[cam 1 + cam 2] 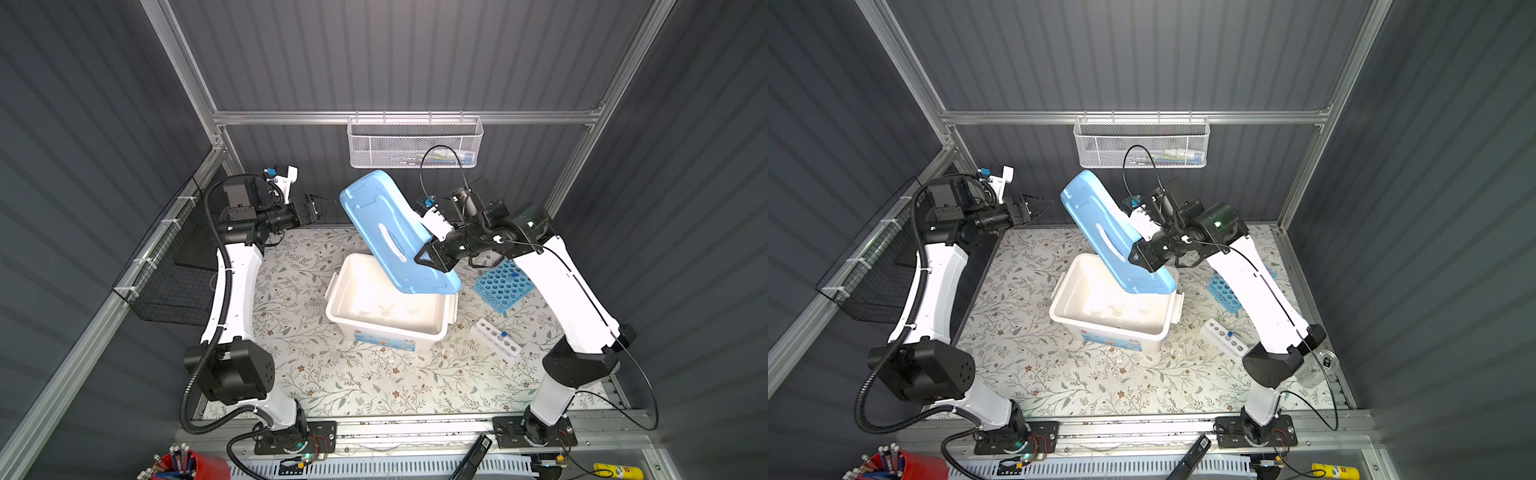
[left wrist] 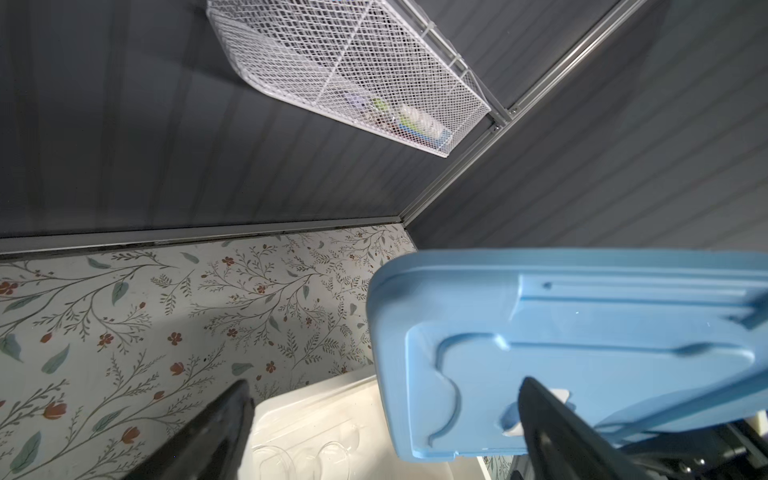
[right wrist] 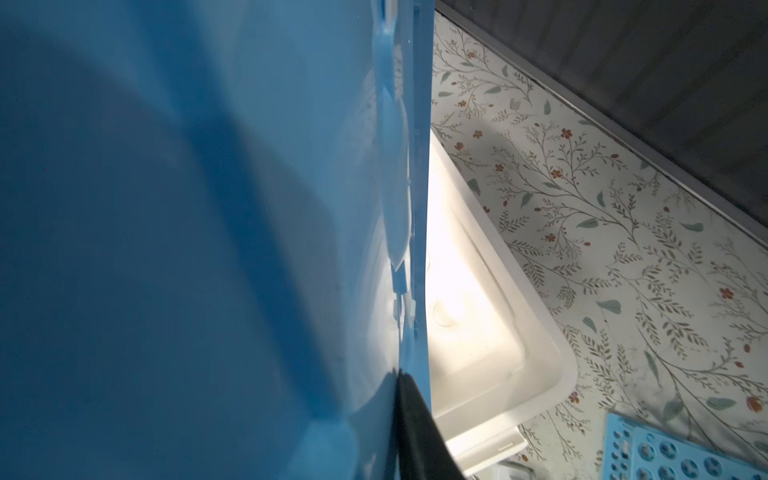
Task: Organize the chemistry lab equipment
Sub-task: 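Grasp the lid's other edge with the right gripper while the left holds it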
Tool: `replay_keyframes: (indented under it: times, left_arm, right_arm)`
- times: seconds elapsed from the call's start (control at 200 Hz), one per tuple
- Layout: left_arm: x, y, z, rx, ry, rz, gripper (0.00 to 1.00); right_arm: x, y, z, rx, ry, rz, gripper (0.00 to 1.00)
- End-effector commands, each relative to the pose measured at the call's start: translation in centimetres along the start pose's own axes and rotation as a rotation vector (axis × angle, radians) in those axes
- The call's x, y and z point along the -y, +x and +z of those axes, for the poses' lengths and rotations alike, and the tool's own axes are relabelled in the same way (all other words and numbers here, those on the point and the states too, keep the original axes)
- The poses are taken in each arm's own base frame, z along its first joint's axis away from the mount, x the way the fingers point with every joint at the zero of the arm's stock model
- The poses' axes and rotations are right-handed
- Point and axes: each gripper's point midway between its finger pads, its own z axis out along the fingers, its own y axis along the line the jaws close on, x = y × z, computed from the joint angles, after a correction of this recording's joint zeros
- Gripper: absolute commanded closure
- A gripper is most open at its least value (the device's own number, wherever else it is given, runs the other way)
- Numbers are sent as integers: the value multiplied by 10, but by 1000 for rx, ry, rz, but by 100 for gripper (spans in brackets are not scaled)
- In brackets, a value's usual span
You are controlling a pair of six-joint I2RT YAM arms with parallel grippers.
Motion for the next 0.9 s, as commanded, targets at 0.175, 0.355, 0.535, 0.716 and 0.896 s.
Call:
replay_keyframes:
  times: [0.175, 0.355, 0.535, 0.716, 0.896]
  left_arm:
    - [35, 8, -13, -7, 95, 92, 0]
    - [36, 13, -10, -1, 150, 55, 1]
    - [32, 19, -6, -19, 173, 28, 3]
    - [26, 20, -1, -18, 203, 2, 6]
    - [28, 18, 2, -15, 268, -33, 17]
  right_arm:
    - [-19, -20, -21, 106, -222, 67, 95]
    - [-26, -29, -28, 154, -354, 105, 94]
    - [-36, -39, -24, 185, -490, 141, 93]
    - [-42, -43, -17, 201, -601, 180, 93]
    - [-38, -41, -10, 198, -680, 231, 93]
